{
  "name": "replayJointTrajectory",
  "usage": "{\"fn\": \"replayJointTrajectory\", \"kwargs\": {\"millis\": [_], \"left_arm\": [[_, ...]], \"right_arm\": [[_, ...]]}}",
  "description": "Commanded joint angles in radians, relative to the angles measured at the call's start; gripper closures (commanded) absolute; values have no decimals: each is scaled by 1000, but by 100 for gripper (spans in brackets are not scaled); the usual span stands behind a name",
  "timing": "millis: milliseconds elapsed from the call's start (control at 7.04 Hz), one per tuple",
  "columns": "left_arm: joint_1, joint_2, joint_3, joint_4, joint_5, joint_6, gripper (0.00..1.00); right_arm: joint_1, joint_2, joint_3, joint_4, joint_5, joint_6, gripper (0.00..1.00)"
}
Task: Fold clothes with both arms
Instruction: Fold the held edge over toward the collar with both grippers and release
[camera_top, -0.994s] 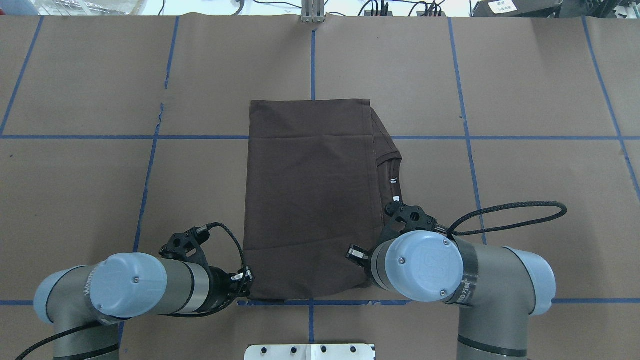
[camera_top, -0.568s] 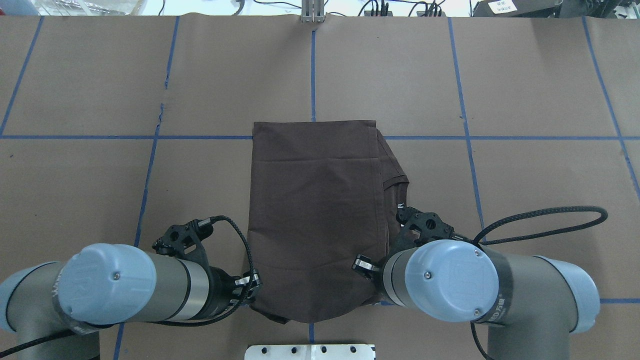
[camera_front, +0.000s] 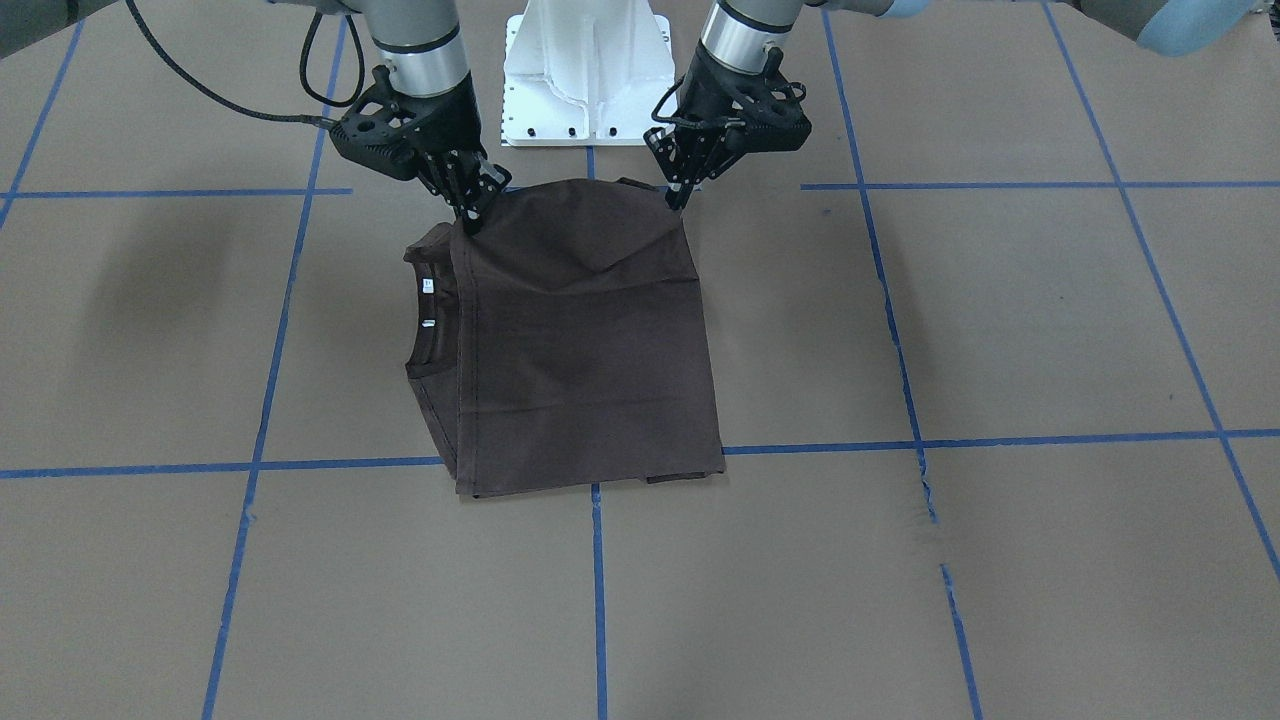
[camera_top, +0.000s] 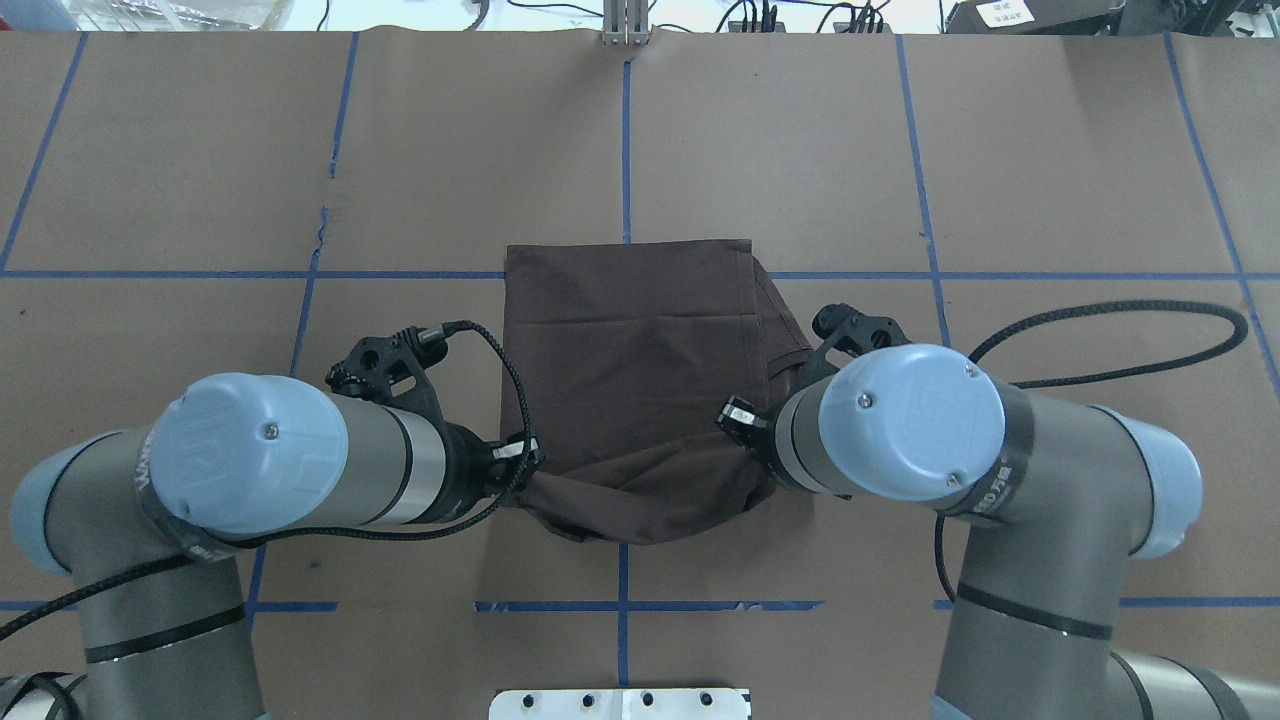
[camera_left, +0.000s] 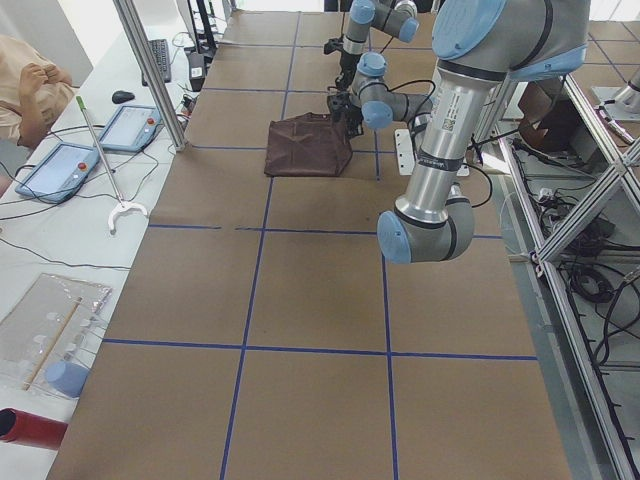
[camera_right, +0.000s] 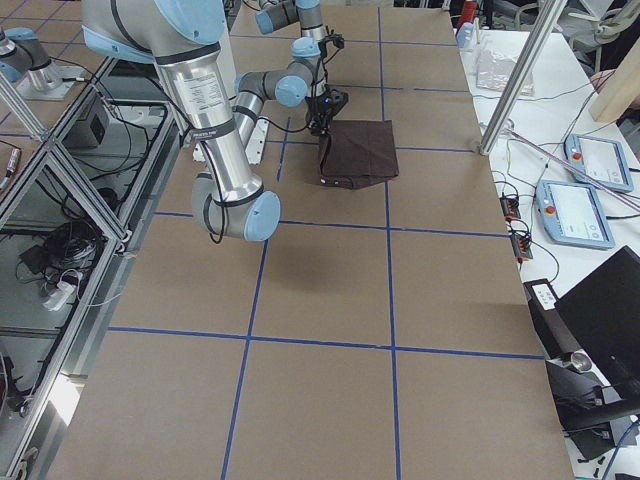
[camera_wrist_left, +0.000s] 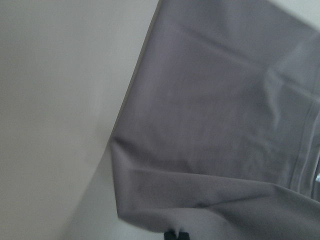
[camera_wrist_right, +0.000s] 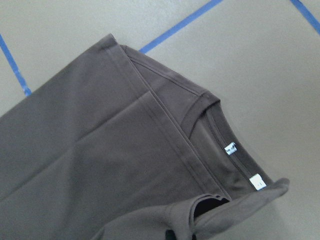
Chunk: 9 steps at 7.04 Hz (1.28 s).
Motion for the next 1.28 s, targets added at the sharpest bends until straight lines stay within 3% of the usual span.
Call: {"fn": "replayJointTrajectory", "kwargs": {"millis": [0,142,284,426,568,710,994,1136], "left_arm": [[-91,-49,135,-83,4,64,100],[-111,-92,216,-98,7,118,100],[-133,-109,300,-173,8,121,100],[-142,-112,421,-295,11,138,100],[-200,-126,547,-389,11,194,82],[-260,-161,630,-423,11,265,57],[-299,-163,596,-421,2,252,44],[-306,-160,582,-424,1,217,42]], "right_arm": [[113,51,-196,179,76,-8,100],[147,102,-281,194,116,-8,100],[156,145,-353,198,122,-11,100],[168,161,-459,282,151,-25,100],[215,228,-665,451,191,-46,63],[284,343,-884,552,225,-148,1],[421,345,-901,548,373,-292,0],[423,338,-898,548,377,-290,0]]}}
